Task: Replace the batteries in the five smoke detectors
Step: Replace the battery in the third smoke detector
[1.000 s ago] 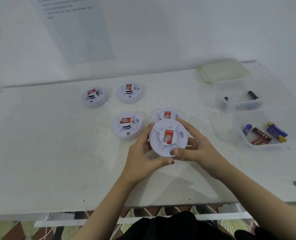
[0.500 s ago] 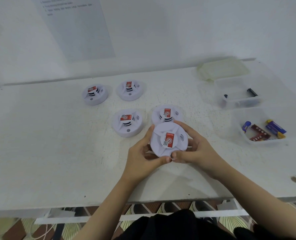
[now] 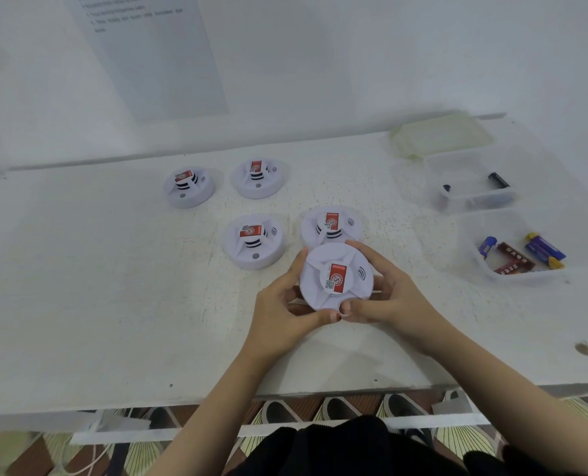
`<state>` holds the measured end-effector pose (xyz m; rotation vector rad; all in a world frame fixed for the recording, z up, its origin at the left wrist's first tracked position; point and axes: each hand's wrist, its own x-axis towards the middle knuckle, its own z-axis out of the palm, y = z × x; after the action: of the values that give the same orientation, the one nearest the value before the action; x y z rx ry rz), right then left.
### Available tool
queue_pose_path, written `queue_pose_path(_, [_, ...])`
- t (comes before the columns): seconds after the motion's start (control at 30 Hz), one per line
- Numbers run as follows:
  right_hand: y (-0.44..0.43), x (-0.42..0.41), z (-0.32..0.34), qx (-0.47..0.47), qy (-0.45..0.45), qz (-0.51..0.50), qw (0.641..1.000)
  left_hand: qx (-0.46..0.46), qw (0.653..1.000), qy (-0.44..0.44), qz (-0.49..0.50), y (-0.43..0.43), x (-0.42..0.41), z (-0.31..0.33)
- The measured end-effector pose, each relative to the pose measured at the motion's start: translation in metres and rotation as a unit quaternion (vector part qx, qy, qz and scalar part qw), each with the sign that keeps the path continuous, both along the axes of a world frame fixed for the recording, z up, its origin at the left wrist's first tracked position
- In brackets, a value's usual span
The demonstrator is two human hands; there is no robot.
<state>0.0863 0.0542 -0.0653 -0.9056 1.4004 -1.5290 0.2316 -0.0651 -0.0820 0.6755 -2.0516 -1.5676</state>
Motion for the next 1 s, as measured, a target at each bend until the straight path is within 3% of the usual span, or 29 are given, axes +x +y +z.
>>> queue_pose_path(1.0, [0.0032,0.0015,0.0042,0.011,-0.011,0.011,1.0,0.03,1.0,0.003,-0.01,0.0021,0.0024,0.0072])
